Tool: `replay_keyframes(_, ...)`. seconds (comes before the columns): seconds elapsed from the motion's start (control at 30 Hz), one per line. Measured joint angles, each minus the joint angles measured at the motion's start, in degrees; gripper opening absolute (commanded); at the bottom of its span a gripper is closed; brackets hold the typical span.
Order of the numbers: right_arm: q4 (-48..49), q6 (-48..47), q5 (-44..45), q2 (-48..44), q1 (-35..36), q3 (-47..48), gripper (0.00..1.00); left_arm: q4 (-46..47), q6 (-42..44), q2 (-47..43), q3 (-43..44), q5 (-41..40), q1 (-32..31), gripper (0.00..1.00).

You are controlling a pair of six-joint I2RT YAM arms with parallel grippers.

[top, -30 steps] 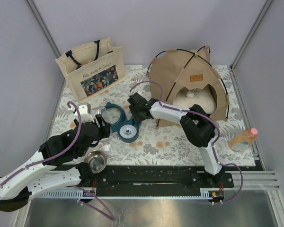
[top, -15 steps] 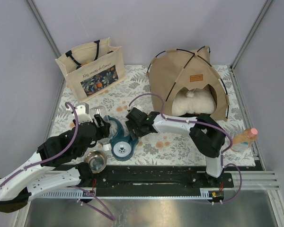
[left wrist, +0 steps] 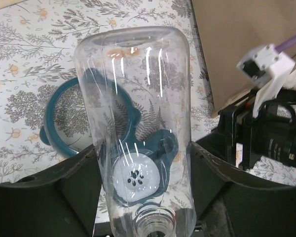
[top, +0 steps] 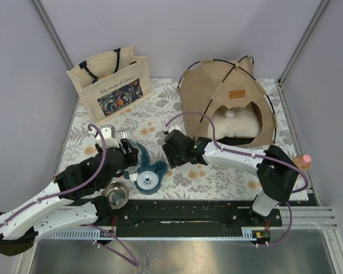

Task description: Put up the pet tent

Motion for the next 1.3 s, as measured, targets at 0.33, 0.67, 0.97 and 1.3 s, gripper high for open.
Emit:
replay_keyframes(0.33, 1.1, 1.8, -3.4, -5.7, 1.4, -11.6, 0.49, 24.2, 8.4, 2.0, -14.0, 1.8, 0.0, 0.65)
replay_keyframes(0.67, 2.1, 3.1, -6.3, -18.4, 1.5, -15.9, 0.67, 57.9, 22.6, 11.2, -25.3, 2.3, 0.0, 0.63)
replay_keyframes(0.97, 1.9, 1.2, -10.8, -31.1, 1.5, -16.6, 0.82, 61.9, 28.9, 3.7, -25.3, 9.8, 0.0, 0.62)
replay_keyframes(1.3, -1.2, -0.5, -13.1, -46.0, 1.5, -5.0, 1.00, 48.4, 30.3, -6.8, -20.8, 29.9, 0.1, 0.60)
